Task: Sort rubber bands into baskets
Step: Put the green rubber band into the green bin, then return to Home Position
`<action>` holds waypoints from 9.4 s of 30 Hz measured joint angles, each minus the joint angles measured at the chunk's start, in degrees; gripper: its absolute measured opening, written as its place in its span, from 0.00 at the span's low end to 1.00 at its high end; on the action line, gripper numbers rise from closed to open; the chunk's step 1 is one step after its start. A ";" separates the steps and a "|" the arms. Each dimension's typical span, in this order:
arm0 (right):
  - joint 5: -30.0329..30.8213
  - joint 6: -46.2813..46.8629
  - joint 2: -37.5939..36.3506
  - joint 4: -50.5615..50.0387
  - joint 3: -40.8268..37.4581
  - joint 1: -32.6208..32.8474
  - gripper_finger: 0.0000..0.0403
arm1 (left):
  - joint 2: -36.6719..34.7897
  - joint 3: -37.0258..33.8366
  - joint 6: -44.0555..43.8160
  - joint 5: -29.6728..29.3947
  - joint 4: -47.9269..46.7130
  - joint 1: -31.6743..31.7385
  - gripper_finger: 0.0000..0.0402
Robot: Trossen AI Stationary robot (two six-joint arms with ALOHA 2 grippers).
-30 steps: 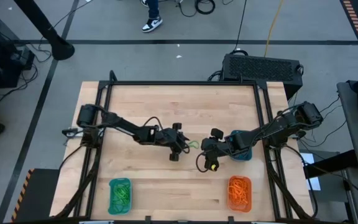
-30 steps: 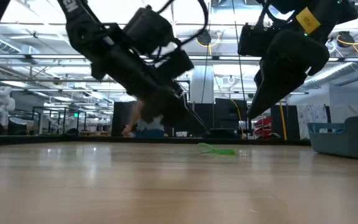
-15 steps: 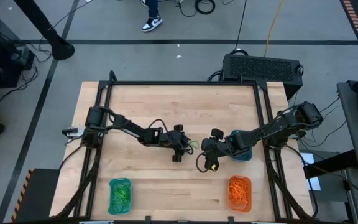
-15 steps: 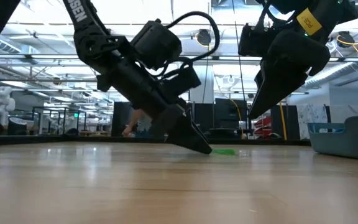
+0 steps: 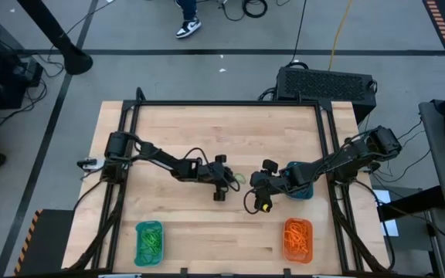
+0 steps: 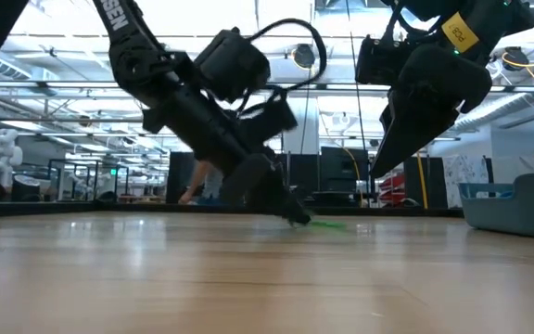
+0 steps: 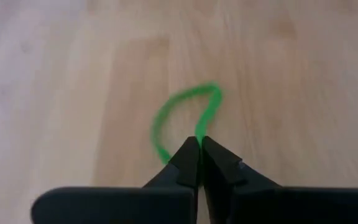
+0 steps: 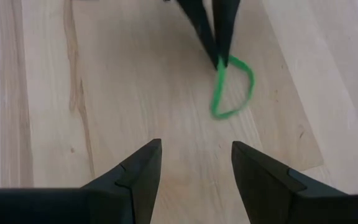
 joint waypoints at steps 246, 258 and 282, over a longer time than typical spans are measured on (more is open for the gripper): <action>-6.29 -14.14 -57.64 29.99 -47.65 -13.25 0.46 | -107.19 -52.76 -13.14 -9.02 -23.99 -11.93 0.34; -6.30 -14.14 -57.64 29.99 -47.65 -13.24 0.46 | -107.19 -52.76 -13.13 -9.02 -24.00 -11.95 0.34; -6.31 -14.16 -57.64 29.99 -47.63 -13.24 0.46 | -107.19 -52.76 -13.14 -9.02 -24.01 -11.93 0.34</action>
